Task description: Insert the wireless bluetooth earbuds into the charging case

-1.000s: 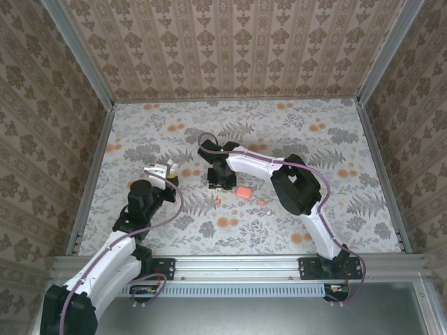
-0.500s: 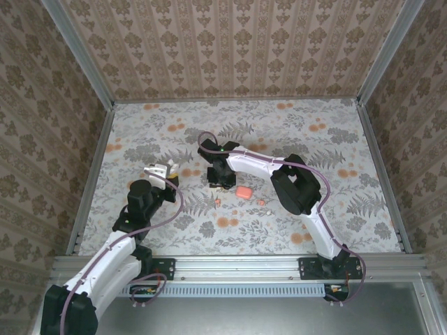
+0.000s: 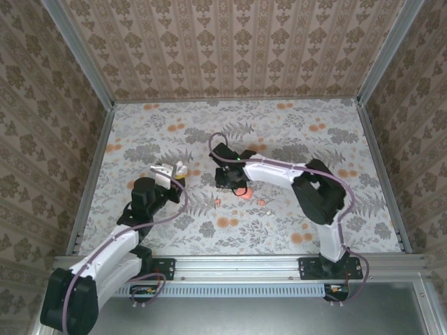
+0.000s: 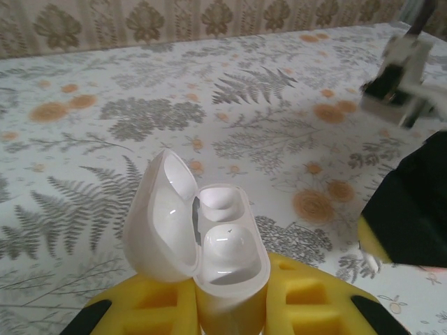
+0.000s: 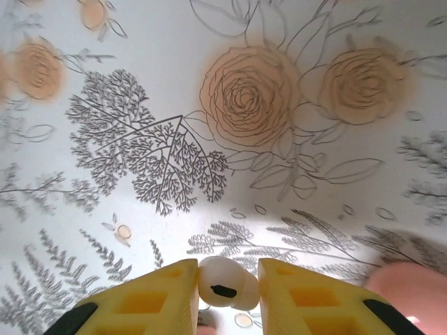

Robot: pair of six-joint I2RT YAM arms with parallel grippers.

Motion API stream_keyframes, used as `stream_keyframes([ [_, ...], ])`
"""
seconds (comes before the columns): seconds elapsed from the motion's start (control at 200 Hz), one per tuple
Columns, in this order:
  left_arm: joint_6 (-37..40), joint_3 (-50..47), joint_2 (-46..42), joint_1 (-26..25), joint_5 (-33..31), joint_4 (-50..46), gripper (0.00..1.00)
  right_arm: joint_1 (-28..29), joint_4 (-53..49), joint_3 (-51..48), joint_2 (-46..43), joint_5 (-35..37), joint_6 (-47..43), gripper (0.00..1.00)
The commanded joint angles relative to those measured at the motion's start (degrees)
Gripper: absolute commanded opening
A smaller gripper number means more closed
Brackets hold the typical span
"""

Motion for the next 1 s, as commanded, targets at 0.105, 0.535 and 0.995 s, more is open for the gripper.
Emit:
stream_keyframes([
  [0.105, 1.13, 1.15, 10.84, -3.78, 8.84, 13.21, 0.09, -0.29, 17.95, -12.79, -13.15, 5.98, -6.25, 0.28],
  [0.535, 10.18, 3.69, 25.49, -10.42, 21.91, 26.73, 0.09, -0.55, 43.41, -34.72, -31.29, 7.6, -19.23, 0.29],
  [0.995, 10.95, 4.65, 30.71, -11.22, 31.15, 35.54, 0.1, -0.11, 59.4, -44.27, -36.88, -2.62, -23.15, 0.29],
])
